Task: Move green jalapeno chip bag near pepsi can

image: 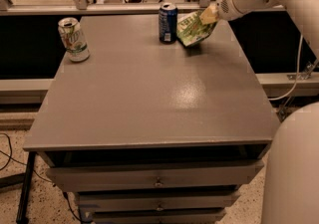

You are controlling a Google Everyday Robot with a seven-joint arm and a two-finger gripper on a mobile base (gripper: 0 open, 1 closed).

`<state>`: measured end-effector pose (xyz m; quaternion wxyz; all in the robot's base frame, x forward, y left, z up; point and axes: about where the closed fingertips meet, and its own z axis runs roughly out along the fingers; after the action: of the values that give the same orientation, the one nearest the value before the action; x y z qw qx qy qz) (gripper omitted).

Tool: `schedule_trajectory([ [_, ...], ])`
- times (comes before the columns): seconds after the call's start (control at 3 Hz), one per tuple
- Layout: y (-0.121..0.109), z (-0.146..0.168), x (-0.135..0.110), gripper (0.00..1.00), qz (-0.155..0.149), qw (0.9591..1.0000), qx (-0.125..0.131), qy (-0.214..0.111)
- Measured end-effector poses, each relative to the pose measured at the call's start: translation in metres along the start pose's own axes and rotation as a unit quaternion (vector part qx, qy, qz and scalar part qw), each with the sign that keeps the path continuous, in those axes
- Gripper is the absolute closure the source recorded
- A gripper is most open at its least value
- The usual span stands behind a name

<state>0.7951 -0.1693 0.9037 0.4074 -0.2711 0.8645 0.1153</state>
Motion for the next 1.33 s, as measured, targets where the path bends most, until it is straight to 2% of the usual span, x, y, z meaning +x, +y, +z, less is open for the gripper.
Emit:
schedule_trajectory([
  [0.33,0.012,0.005,0.008,0.15,0.006,0.9998,-0.016,0.007],
  [0.67,0.020,0.001,0.016,0.00,0.005,0.9993,-0.032,0.016],
  [1.0,0.022,-0.031,0.023,0.00,-0.019,0.9988,-0.045,0.009],
  [1.33,0.023,-0.092,0.042,0.00,-0.063,0.9965,-0.051,-0.020],
])
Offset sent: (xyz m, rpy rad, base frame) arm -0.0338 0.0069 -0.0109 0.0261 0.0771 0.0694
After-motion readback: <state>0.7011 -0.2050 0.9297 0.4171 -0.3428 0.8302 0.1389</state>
